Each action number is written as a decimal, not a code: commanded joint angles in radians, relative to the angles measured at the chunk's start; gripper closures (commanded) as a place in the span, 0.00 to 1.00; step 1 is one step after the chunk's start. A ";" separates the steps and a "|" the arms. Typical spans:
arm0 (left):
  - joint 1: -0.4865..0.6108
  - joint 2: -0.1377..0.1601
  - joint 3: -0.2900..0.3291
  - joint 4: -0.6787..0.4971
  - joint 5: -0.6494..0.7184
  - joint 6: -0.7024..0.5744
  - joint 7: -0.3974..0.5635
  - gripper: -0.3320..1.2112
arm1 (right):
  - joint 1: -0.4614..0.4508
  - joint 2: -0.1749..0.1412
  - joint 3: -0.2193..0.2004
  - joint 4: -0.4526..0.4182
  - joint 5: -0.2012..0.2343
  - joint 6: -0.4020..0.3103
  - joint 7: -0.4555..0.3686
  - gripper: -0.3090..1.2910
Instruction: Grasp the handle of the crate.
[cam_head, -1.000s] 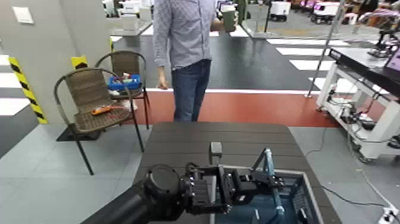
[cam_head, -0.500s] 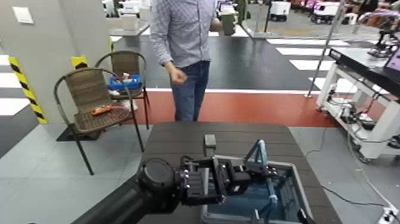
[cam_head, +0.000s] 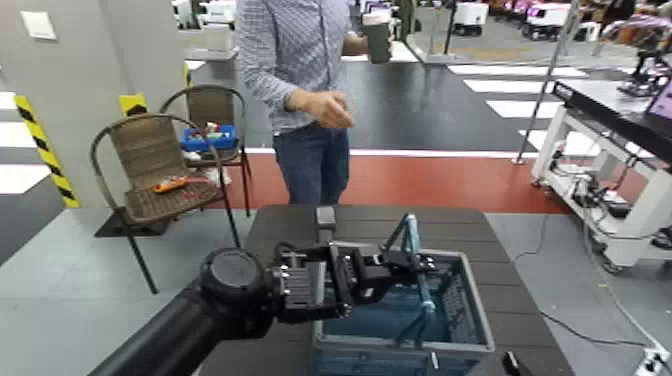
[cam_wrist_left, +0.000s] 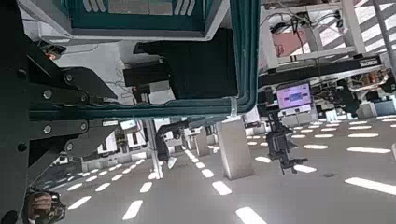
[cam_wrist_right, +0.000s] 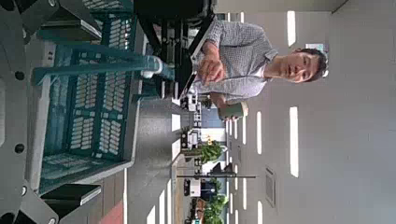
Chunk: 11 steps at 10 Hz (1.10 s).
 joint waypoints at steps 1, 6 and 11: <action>0.054 0.031 0.128 -0.077 -0.021 0.075 0.040 0.99 | 0.007 0.004 -0.006 -0.003 0.003 0.000 0.000 0.29; 0.224 0.074 0.320 -0.277 0.045 0.194 0.172 0.99 | 0.021 0.012 -0.020 -0.002 0.009 -0.017 -0.012 0.29; 0.405 0.128 0.378 -0.452 0.328 0.216 0.400 0.99 | 0.025 0.015 -0.029 0.005 0.024 -0.040 -0.031 0.28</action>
